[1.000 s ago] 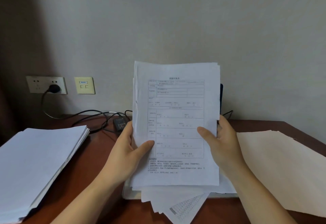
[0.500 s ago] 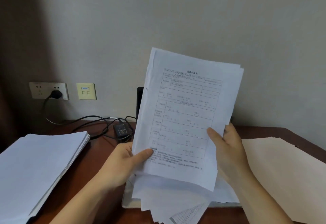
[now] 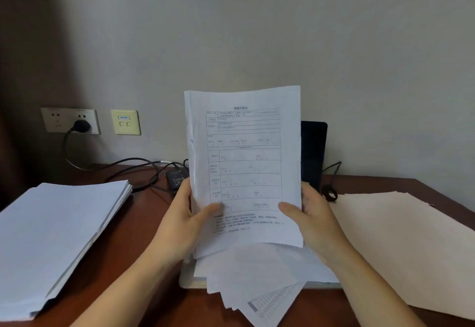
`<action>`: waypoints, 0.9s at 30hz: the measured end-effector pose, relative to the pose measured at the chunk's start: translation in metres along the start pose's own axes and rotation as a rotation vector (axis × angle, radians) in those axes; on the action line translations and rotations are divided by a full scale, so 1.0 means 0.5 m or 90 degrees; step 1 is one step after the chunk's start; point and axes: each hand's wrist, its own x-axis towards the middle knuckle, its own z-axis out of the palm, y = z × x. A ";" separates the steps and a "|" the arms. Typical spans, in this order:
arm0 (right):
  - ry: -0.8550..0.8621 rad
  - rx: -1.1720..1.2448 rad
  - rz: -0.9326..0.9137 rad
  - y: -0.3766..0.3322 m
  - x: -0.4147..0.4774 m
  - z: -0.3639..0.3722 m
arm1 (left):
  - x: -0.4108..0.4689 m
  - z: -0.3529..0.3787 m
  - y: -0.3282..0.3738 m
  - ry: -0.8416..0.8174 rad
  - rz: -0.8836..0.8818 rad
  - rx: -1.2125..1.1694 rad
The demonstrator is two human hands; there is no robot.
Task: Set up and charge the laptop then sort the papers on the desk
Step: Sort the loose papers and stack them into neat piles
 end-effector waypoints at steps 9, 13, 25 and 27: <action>0.041 0.012 -0.029 -0.003 -0.011 0.022 | -0.014 0.011 0.011 0.038 0.128 -0.026; 0.039 0.050 -0.023 -0.005 -0.014 0.020 | -0.016 0.009 0.018 0.074 0.174 -0.009; 0.008 0.048 -0.013 -0.015 -0.023 0.041 | -0.005 -0.010 0.020 0.026 0.100 0.023; 0.021 0.075 -0.001 -0.022 -0.023 0.044 | -0.003 -0.025 0.029 0.017 0.032 -0.006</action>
